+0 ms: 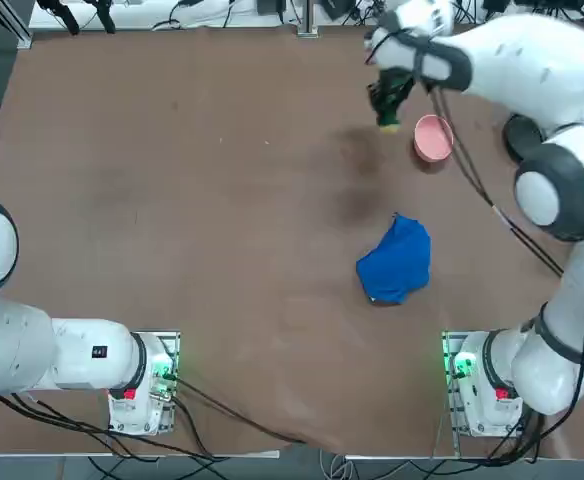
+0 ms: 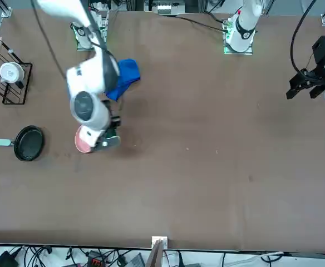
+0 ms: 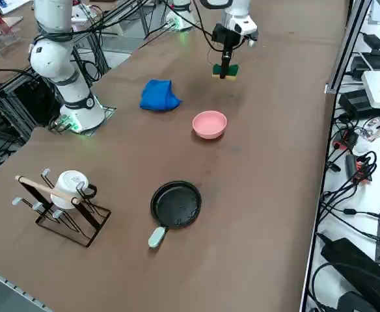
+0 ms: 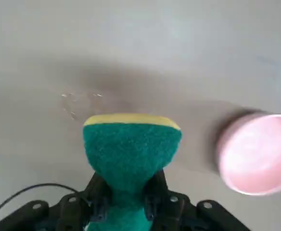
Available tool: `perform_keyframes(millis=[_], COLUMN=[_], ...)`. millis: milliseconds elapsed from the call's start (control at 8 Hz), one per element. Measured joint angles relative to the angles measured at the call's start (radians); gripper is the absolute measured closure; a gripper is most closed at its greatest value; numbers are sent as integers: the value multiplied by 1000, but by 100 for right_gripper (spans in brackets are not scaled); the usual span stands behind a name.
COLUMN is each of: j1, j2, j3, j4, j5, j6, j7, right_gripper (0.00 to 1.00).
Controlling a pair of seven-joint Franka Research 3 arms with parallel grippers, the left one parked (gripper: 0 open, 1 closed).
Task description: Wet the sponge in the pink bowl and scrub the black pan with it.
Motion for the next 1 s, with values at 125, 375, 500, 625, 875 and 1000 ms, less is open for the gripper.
perform_keyframes(millis=[125,375,500,625,875,1000], j1=[41,93,103,106,111,115], j2=[40,117,145,163,194,208], j3=[0,-1,-2,-3,-5,-5], j4=[-3,-4,-4,-3,-3,-2], j5=[0,0,0,0,-1,-1], j6=[57,137,152,155,169,188], j7=[74,152,163,165,205,213], right_gripper=[62,62,62,62,62,62])
